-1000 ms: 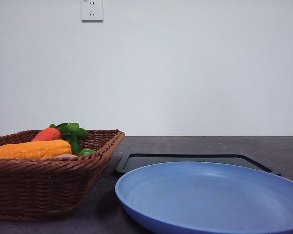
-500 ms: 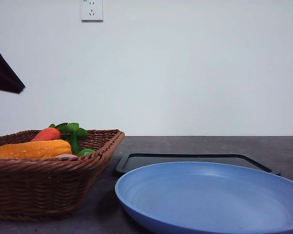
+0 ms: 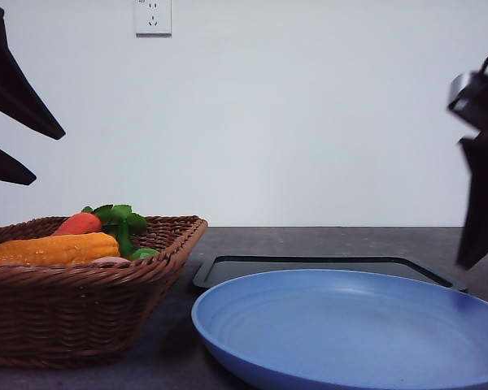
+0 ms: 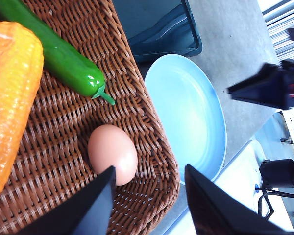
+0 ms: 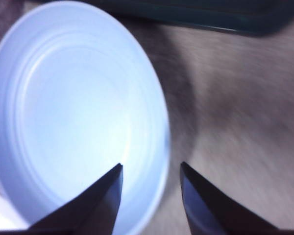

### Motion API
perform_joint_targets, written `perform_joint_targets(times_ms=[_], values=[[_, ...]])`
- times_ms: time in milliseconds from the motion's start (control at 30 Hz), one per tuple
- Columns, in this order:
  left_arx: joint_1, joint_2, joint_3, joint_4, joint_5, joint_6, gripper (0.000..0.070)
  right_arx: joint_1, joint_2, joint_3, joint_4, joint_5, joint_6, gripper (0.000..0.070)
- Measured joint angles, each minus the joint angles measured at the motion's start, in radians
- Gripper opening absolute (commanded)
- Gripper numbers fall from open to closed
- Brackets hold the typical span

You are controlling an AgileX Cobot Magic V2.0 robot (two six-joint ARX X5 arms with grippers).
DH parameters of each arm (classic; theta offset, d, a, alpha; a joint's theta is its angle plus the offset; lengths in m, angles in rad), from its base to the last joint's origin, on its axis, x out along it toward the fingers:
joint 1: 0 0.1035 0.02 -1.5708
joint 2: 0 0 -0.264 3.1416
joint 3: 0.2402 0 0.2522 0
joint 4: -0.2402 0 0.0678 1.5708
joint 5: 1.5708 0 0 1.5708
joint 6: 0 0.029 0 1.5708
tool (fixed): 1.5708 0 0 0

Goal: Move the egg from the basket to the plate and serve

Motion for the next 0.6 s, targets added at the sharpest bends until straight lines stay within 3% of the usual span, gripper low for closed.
perform_joint_targets(times_ms=[133, 400, 600], values=[[0.0, 0.0, 0.0, 0.006, 0.0, 0.0, 0.0296, 0.034, 0.091, 0.0, 0.07, 0.0, 0.003, 0.0232], [0.0, 0.0, 0.0, 0.032, -0.005, 0.0, 0.0295, 0.053, 0.167, 0.0, 0.117, 0.003, 0.022, 0.0], [-0.001, 0.0, 0.0, 0.057, -0.005, 0.0, 0.0301, 0.051, 0.149, 0.0, 0.114, -0.006, 0.036, 0.0]])
